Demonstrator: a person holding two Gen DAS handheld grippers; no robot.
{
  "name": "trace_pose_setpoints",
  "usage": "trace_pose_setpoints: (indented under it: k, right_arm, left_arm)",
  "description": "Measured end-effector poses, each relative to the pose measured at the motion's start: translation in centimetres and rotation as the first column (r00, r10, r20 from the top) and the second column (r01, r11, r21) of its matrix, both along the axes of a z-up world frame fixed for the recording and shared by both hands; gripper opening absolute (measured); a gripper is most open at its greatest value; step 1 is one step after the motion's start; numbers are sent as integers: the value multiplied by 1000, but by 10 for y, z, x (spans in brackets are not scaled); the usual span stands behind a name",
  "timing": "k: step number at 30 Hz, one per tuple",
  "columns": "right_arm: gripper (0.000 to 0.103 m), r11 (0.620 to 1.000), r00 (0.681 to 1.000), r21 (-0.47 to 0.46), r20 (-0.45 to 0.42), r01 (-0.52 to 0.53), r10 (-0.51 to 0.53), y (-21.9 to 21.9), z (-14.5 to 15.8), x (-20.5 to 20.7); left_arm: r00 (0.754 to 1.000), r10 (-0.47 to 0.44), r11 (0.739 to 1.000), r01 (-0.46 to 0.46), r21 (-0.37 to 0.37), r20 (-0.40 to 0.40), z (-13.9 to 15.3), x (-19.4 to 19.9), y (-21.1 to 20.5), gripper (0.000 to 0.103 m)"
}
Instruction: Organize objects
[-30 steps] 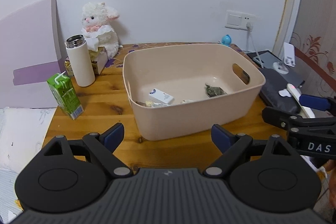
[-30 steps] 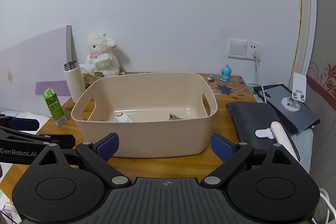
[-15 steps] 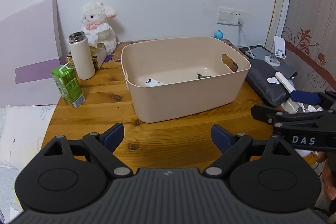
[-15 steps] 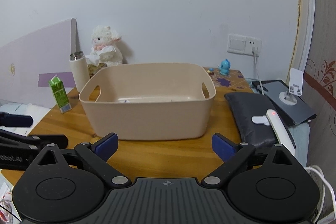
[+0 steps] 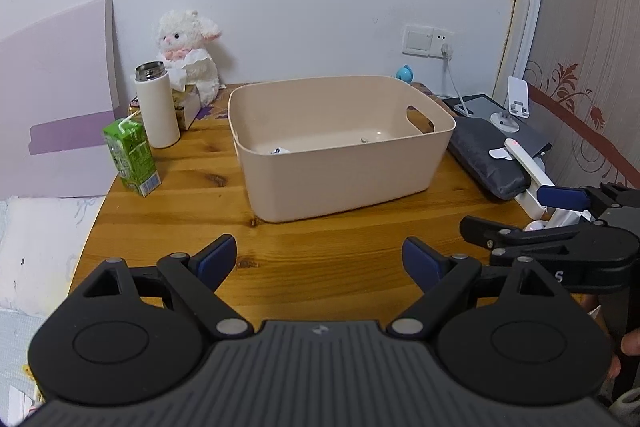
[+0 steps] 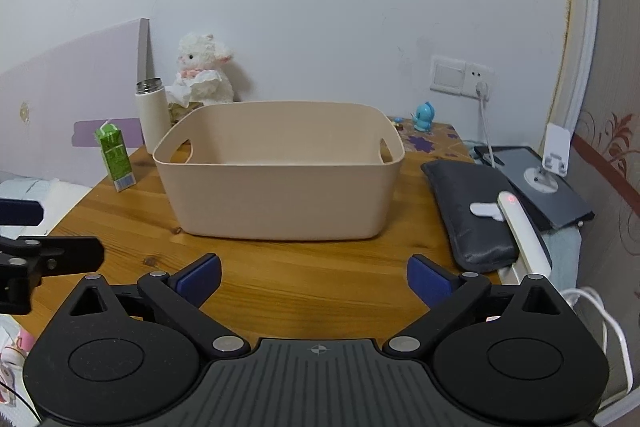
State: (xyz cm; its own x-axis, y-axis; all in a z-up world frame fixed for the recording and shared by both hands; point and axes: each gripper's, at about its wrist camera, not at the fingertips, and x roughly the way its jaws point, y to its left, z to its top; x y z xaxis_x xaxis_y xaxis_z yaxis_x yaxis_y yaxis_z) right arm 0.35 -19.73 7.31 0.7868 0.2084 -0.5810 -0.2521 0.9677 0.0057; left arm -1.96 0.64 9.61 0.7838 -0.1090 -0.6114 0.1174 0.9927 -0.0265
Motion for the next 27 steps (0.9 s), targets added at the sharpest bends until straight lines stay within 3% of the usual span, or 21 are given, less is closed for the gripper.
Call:
trace_pose_setpoints:
  k: [23, 25, 27]
  right_arm:
    - [101, 1000, 1000, 23, -19, 13, -13, -4, -7, -7]
    - [101, 1000, 1000, 26, -24, 11, -11, -4, -8, -7]
    - [101, 1000, 1000, 27, -25, 10, -9, -4, -8, -7]
  left_arm:
    - [1000, 11, 1000, -10, -26, 20, -2, -15, 9, 91]
    - [999, 21, 1000, -21, -22, 25, -3, -14, 9, 91]
    - [999, 33, 999, -32, -17, 32, -4, -14, 9, 100]
